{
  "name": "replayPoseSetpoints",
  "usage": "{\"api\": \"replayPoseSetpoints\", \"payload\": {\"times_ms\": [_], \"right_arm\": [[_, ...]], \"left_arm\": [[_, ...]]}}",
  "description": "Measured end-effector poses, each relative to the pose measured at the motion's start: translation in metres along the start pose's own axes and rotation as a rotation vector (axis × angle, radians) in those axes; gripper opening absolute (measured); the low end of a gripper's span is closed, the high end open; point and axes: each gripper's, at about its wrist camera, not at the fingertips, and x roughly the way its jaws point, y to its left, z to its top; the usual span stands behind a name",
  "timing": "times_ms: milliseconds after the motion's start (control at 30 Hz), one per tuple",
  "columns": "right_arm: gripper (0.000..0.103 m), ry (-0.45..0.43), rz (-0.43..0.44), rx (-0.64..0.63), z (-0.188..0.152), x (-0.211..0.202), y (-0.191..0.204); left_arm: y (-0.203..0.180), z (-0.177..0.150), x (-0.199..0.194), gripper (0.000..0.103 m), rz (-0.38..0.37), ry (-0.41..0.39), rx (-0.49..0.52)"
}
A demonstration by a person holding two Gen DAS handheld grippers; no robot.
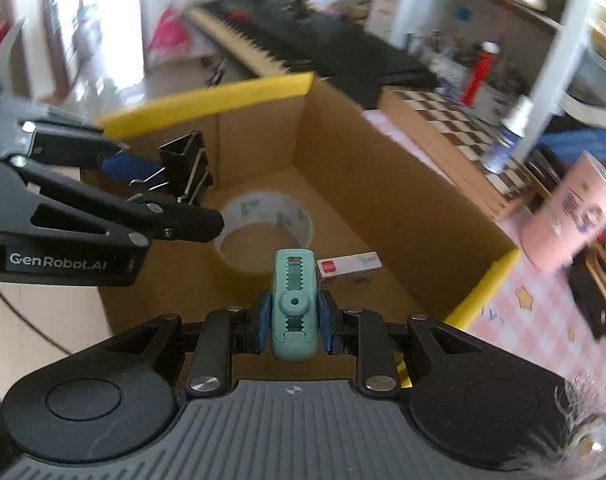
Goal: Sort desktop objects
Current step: 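Lower clip into yellow box and open left gripper while right gripper releases stapler, then withdraw both open grippers from the yellow box back over the desk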
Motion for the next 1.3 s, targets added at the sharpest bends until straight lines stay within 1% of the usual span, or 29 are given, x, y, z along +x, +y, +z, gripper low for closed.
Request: {"api": "replayPoseSetpoints", "payload": {"times_ms": [200,233,400,533,567,600,667,700,800,900,1033,1133,1167,1200,1300], "right_arm": [[0.023,0.074,0.02,-0.156,0.006,0.022,-0.002],[0.023,0.086,0.026,-0.166,0.006,0.025,-0.004],[0.023,0.148,0.06,-0.195,0.005,0.038,-0.007],[0.023,0.164,0.07,-0.213,0.008,0.041,-0.006],[0.023,0.167,0.069,-0.21,0.008,0.041,-0.006],[0.023,0.168,0.068,-0.204,0.007,0.041,-0.007],[0.023,0.163,0.059,-0.181,0.007,0.039,-0.009],[0.023,0.151,0.053,-0.177,0.006,0.038,-0.009],[0.026,0.106,0.035,-0.133,0.006,0.024,-0.01],[0.027,0.059,0.021,-0.07,0.005,0.008,-0.01],[0.028,-0.019,-0.018,0.017,0.0,-0.019,-0.008],[0.037,-0.083,-0.075,0.091,-0.006,-0.043,-0.003],[0.042,-0.106,-0.107,0.124,-0.008,-0.051,-0.001],[0.045,-0.126,-0.137,0.157,-0.011,-0.058,0.001],[0.045,-0.183,-0.209,0.282,-0.021,-0.081,0.004]], "left_arm": [[-0.01,-0.001,0.014,0.04,0.011,0.074,0.076],[-0.012,-0.001,0.016,0.04,0.012,0.084,0.091],[-0.013,0.0,0.02,0.04,0.002,0.108,0.091],[-0.013,0.001,0.022,0.041,-0.006,0.113,0.082],[-0.013,0.001,0.021,0.041,-0.011,0.102,0.073],[-0.012,0.0,0.016,0.041,-0.013,0.074,0.058],[-0.012,0.0,0.009,0.046,-0.01,0.037,0.036],[-0.011,0.0,0.004,0.047,-0.012,0.016,0.025],[-0.009,0.0,-0.013,0.049,-0.018,-0.048,-0.004],[-0.006,0.0,-0.034,0.05,-0.013,-0.113,-0.011],[0.0,0.001,-0.058,0.055,0.016,-0.186,-0.019],[0.005,0.0,-0.077,0.056,0.039,-0.248,-0.03],[0.008,-0.001,-0.084,0.056,0.04,-0.268,-0.037],[0.01,-0.002,-0.09,0.056,0.041,-0.287,-0.047],[0.019,-0.006,-0.105,0.056,0.054,-0.324,-0.077]]}}
